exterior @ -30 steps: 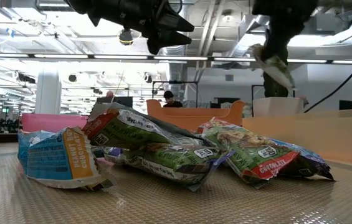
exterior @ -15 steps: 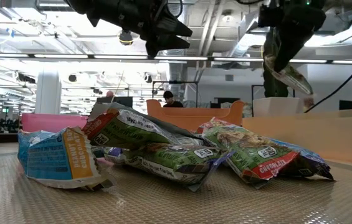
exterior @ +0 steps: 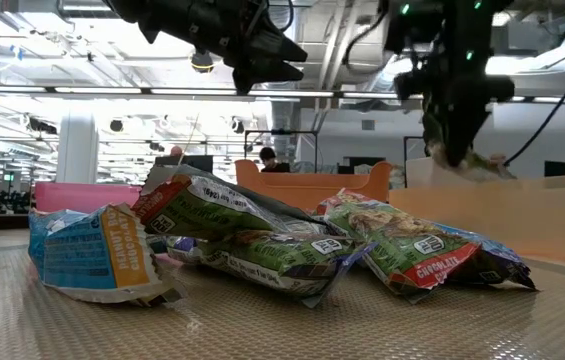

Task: Pick and place Granola Bars by type
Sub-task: Put the orange granola bar into the light orange bin

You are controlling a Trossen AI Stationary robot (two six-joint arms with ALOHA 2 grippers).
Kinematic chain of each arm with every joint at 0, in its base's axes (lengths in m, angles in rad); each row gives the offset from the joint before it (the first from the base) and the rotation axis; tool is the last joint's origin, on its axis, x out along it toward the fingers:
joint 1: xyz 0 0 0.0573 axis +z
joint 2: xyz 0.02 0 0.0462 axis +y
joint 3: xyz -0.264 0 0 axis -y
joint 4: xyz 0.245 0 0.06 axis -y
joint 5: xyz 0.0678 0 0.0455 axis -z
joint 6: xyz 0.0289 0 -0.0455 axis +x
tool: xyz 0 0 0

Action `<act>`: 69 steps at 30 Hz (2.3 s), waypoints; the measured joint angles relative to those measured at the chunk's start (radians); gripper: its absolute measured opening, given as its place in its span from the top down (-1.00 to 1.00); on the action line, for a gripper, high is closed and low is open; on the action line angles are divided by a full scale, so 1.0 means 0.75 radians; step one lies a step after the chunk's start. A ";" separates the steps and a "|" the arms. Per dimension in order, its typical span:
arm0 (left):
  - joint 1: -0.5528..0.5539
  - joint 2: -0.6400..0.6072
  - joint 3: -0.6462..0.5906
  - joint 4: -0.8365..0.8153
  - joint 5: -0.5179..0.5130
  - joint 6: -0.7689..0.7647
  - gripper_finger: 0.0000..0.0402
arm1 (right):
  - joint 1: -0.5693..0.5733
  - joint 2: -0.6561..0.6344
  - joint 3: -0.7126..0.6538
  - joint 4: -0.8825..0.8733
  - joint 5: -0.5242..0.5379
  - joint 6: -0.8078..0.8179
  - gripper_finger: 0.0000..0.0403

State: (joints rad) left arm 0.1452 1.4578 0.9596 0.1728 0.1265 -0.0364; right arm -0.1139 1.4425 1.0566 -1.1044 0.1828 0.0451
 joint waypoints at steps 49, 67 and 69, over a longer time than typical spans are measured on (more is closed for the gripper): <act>-0.021 0.001 0.000 -0.044 0.182 0.033 -0.05 | 0.179 -0.209 -0.001 0.231 0.000 0.174 0.32; -0.067 -0.001 0.001 -0.481 0.308 0.060 -0.05 | 0.624 -0.740 -0.422 1.068 0.463 0.035 0.34; -0.090 -0.001 0.001 -0.553 0.304 0.059 -0.05 | 0.620 -0.774 -0.507 1.181 0.458 0.043 0.34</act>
State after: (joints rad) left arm 0.0778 1.4570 0.9600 -0.2417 0.3544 0.0080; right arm 0.3512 0.8618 0.6765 -0.2186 0.5261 0.0776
